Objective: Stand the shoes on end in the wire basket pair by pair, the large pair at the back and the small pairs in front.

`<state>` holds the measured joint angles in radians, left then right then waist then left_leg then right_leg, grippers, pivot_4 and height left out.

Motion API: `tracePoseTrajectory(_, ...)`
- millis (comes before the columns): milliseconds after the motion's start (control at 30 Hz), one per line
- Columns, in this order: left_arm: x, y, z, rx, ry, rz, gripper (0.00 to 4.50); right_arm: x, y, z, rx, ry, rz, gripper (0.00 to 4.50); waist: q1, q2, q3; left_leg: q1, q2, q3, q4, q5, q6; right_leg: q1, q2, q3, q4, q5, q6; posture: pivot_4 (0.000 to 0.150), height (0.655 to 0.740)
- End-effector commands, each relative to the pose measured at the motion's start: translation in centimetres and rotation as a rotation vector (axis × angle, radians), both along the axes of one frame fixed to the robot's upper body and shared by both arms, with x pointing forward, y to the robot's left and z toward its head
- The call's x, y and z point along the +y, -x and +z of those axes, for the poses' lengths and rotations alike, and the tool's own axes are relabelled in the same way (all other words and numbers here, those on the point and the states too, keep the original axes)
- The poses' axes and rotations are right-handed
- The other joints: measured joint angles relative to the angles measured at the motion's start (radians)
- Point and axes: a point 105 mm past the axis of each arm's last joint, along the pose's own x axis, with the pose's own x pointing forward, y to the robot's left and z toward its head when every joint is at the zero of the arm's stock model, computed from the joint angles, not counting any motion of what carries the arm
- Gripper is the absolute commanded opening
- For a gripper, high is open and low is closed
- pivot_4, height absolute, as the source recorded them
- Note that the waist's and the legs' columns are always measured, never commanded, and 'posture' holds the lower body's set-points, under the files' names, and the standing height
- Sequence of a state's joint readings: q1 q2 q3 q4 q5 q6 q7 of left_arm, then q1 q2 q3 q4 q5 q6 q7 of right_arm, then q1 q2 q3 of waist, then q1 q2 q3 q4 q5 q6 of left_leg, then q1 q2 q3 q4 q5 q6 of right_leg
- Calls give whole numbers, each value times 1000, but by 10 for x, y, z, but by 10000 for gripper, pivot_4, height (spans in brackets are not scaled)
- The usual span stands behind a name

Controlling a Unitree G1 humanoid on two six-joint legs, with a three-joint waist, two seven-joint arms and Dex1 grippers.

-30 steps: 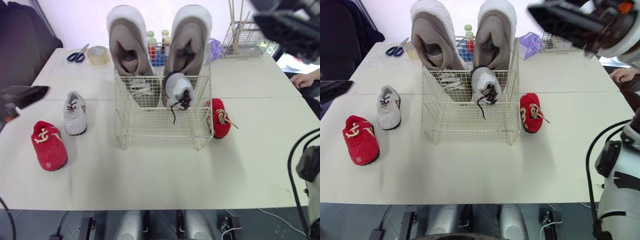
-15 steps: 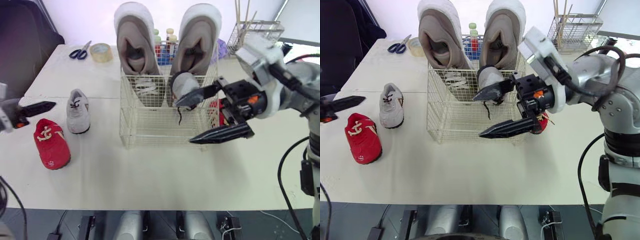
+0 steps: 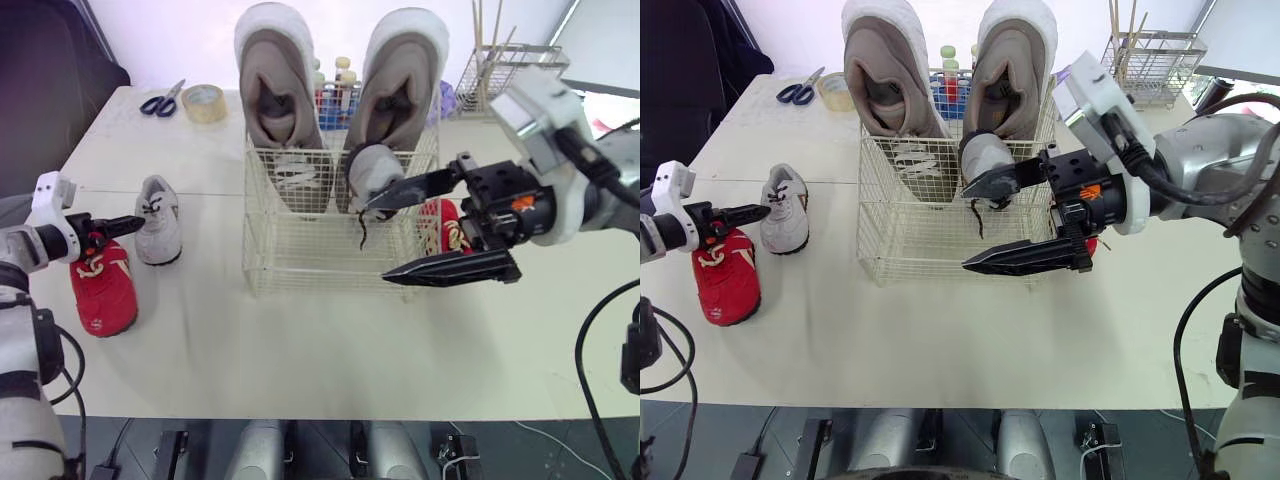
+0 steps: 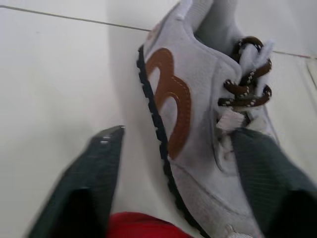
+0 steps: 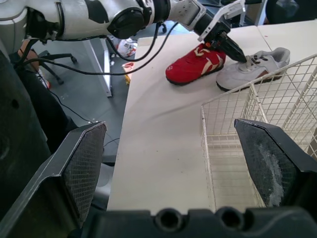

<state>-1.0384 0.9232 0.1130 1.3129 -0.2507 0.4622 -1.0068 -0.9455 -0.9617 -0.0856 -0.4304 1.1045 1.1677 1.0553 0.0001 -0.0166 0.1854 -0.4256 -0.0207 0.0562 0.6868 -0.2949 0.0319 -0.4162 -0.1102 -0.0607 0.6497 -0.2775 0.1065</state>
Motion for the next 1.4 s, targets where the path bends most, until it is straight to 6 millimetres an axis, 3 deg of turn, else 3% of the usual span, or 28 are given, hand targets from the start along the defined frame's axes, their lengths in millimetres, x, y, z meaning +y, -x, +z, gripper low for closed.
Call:
tracePoseTrajectory(33, -8, -6, -6, 12, -11, -5, 15189, -2, 7, 10, -57, -11, -17, 45000, 6, 0, 0, 0, 0, 0, 0, 0, 0, 0, -1, -1, 0, 0, 0, 1500, 7400)
tracePoseTrajectory(133, -11, -9, -4, 4, -18, -11, 377, -2, 5, 10, -59, -23, -29, 45000, 10, 0, 0, 0, -1, 1, 0, 0, 0, 0, -2, -4, 0, 0, 0, 1500, 7400)
tracePoseTrajectory(467, -9, -7, 18, -31, -7, -45, 377, -3, -3, 7, -74, -60, -34, 45000, 9, 0, 0, 0, -1, 2, 2, 0, 1, 0, -2, -9, 2, 0, 0, 1500, 7400)
tracePoseTrajectory(700, -29, 0, 41, -38, 109, -205, 377, 0, -8, 3, -77, -93, -29, 45000, 8, -1, 0, -2, -1, 2, 5, -1, 3, 0, -1, -11, 4, 0, 0, 1500, 7400)
tracePoseTrajectory(767, -32, 4, 41, -21, 134, -233, 377, -1, -9, 2, -76, -97, -28, 45000, 8, -1, 0, -2, -1, 2, 6, -1, 3, 0, -1, -11, 5, 0, 1, 1500, 7400)
tracePoseTrajectory(900, -33, 21, 16, 88, 151, -303, 377, 1, -12, 0, -78, -111, -17, 45000, 2, -1, 0, -2, -1, 2, 7, -2, 4, 1, -2, -11, 5, 0, 1, 1500, 7400)
tracePoseTrajectory(1000, -32, 24, 9, 103, 157, -282, 377, 2, -15, 0, -82, -116, -11, 45000, -7, -1, 0, -2, 0, 2, 8, -2, 4, 1, -2, -11, 5, 0, 1, 1500, 7400)
tracePoseTrajectory(1100, -38, 27, 6, 125, 191, -301, 8754, 3, -17, 0, -86, -117, -8, 45000, -13, -1, 0, -2, 0, 1, 9, -2, 5, 2, -3, -11, 5, 0, 1, 1500, 7400)
tracePoseTrajectory(1300, -48, 30, -1, 164, 161, -327, 39095, 4, -19, 1, -92, -127, -8, 45000, -13, 0, 0, -1, 0, 1, 9, -2, 5, 2, -4, -11, 5, 0, 1, 1500, 7400)
tracePoseTrajectory(1400, -44, 20, 6, 130, 130, -295, 39095, 4, -20, 2, -96, -129, -14, 45000, -12, 1, -1, 0, 0, 1, 10, -2, 4, 2, -4, -11, 6, 0, 1, 1500, 7400)
